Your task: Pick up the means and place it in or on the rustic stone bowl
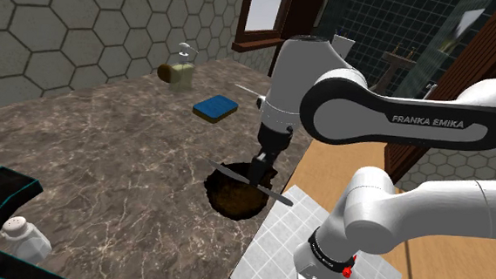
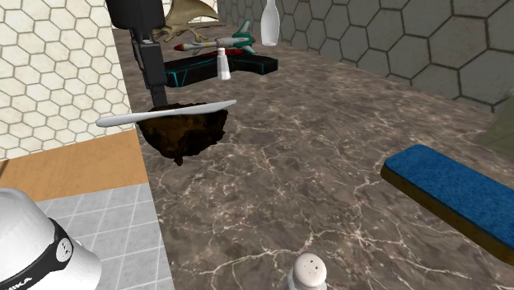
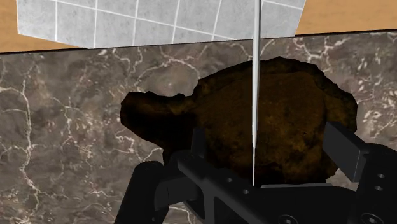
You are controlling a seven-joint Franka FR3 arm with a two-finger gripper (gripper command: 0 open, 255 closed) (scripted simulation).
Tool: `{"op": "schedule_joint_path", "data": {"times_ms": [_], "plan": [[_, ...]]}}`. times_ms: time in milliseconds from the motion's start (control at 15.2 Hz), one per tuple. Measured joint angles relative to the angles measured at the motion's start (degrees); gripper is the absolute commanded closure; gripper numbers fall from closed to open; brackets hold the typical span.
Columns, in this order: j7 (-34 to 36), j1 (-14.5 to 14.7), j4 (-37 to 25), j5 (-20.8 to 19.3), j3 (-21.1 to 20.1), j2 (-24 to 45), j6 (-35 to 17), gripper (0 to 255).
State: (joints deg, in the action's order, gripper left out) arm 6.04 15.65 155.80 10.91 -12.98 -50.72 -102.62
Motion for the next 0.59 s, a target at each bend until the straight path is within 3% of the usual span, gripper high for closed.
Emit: {"op": "schedule_joint_path", "data": {"times_ms": [594], "plan": [[0.17,-0.61,-7.19,-1.20,1.14,0.34,6.80,0]]}}
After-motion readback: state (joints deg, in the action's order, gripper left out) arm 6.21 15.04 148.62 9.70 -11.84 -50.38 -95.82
